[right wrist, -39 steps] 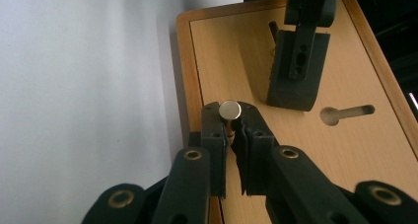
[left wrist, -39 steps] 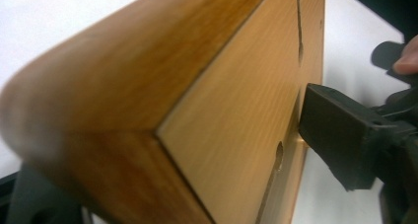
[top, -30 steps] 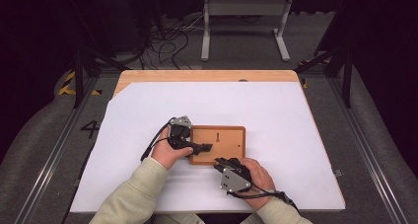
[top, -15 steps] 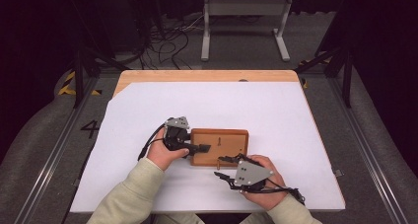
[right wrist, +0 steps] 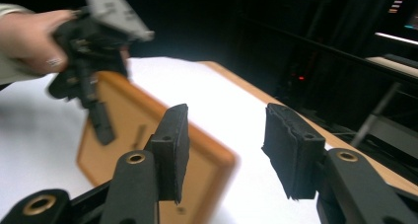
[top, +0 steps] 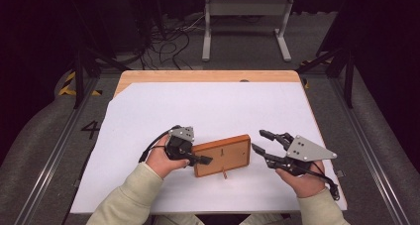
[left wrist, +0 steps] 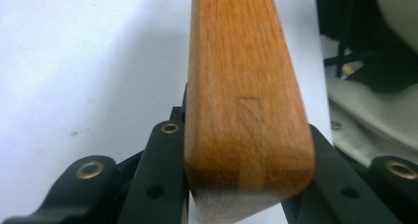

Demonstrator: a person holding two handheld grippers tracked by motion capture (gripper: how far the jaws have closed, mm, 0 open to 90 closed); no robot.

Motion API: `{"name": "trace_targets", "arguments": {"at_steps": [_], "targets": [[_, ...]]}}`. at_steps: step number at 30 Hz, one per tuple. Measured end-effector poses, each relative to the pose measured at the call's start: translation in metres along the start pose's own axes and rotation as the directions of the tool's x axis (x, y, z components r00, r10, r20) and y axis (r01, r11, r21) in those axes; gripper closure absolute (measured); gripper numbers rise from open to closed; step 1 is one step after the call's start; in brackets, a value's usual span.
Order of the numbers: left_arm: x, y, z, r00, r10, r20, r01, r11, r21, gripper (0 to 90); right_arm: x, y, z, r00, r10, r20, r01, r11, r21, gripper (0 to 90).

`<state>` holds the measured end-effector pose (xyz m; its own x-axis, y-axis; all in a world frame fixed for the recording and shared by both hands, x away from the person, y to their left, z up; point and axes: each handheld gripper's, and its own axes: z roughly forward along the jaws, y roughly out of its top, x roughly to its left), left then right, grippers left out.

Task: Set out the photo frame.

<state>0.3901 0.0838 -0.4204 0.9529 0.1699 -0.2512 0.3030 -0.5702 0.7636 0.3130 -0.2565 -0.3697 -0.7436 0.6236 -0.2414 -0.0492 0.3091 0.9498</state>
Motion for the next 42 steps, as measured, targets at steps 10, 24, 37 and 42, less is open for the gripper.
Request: {"name": "trace_targets", "arguments": {"at_steps": [10,24,37,42], "targets": [[-0.008,0.003,-0.001,0.9994,-0.032,-0.013,0.032,0.9995,0.004,74.7,-0.019,-0.008,-0.015,0.9954,0.056,0.077,-0.055,0.998,-0.021,53.8],[-0.019,0.015,-0.026,0.9723,0.002,-0.234,-0.031,0.9922,-0.121,74.7,-0.023,-0.013,-0.019,0.9923,0.079,0.096,-0.077,0.997,-0.018,53.9],[-0.007,0.006,-0.019,0.8850,0.045,-0.463,-0.078,0.9956,-0.052,74.6,-0.023,-0.018,-0.017,0.9921,0.079,0.097,-0.079,0.997,-0.003,52.6],[-0.007,0.007,-0.019,0.8884,0.021,-0.459,-0.053,0.9969,-0.057,74.6,-0.023,-0.017,-0.017,0.9915,0.082,0.101,-0.082,0.997,-0.007,51.4]]}}
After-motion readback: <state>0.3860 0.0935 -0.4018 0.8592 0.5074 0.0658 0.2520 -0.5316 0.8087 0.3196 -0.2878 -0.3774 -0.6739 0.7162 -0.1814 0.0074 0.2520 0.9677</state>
